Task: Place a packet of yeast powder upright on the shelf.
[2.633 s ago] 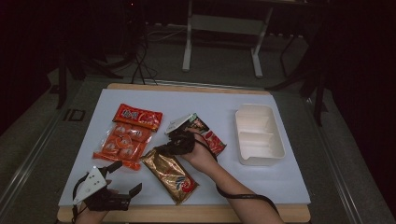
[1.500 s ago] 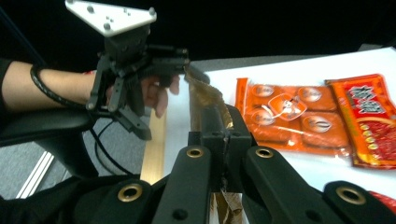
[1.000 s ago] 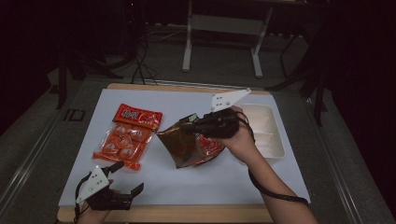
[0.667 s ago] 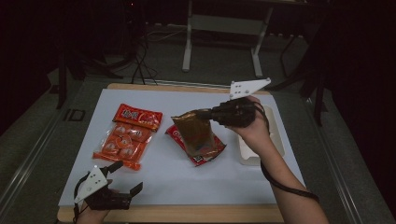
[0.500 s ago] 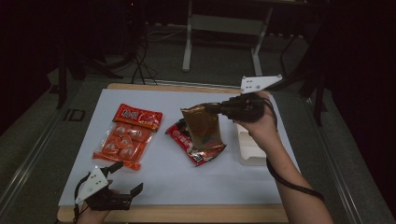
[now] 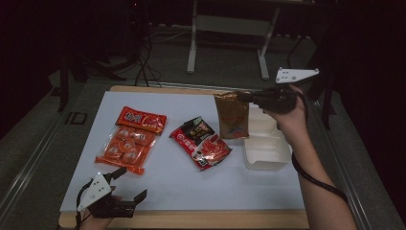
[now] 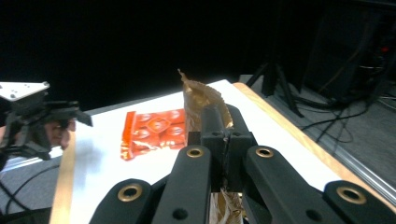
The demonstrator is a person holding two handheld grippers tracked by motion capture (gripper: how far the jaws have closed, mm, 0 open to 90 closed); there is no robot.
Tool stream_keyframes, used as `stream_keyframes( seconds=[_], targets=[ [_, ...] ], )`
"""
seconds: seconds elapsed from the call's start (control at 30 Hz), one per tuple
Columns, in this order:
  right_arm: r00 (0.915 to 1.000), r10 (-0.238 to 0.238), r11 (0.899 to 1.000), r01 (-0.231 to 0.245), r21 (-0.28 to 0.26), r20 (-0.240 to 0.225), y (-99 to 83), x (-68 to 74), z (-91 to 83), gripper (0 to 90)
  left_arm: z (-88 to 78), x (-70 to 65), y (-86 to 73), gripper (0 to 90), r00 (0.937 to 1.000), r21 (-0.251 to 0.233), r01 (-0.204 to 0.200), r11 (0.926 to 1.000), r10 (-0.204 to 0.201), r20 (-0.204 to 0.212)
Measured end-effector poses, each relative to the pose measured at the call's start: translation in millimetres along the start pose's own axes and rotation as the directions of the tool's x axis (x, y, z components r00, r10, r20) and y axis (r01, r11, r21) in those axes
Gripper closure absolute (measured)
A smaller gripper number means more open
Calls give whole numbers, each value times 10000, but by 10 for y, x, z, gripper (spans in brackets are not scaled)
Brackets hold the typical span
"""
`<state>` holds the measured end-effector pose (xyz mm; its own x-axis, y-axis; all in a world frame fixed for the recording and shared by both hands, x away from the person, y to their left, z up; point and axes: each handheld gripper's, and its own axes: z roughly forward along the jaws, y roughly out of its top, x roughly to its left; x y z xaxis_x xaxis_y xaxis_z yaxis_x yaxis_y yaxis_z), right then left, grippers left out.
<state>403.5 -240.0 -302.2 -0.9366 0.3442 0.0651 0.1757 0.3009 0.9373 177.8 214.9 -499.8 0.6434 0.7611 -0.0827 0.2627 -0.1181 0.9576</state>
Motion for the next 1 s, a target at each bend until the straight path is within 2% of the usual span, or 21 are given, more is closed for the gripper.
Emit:
stream_keyframes(
  seconds=[0.27,0.4,0.5,0.6,0.63,0.73,0.77,0.93,1.0],
  targets=[
    [9965,-27,10000,21,74,840,-25,-224,-191,900,24,-10,-17,5,10000,126,63,9999,-63,26],
    [9921,-423,9991,425,9,1178,-15,-347,-285,900,18,-12,-28,5,10000,171,88,9998,-88,9],
    [9870,-521,9986,532,-32,1517,-7,-444,-353,900,3,-11,-33,6,9999,171,121,9998,-120,-47],
    [9858,-411,9987,454,-227,1625,-22,-545,-393,900,-16,-10,-40,6,9998,144,158,9998,-156,-127],
    [9820,-514,9983,553,-163,1815,-32,-583,-399,900,-21,-10,-42,5,9998,149,165,9998,-163,-125],
    [9794,-478,9985,523,-177,1961,-73,-672,-395,900,-35,-12,-47,6,9996,151,192,9997,-190,-189],
    [9757,-539,9983,578,-122,2122,-92,-706,-392,900,-39,-12,-49,5,9996,149,198,9997,-195,-204],
    [9727,-243,9985,348,-414,2308,-182,-844,-396,900,-55,-13,-57,6,9994,158,243,9996,-239,-268],
    [9686,-131,9991,227,-358,2481,-217,-901,-403,900,-60,-15,-58,6,9993,149,258,9996,-254,-272]
  ],
)
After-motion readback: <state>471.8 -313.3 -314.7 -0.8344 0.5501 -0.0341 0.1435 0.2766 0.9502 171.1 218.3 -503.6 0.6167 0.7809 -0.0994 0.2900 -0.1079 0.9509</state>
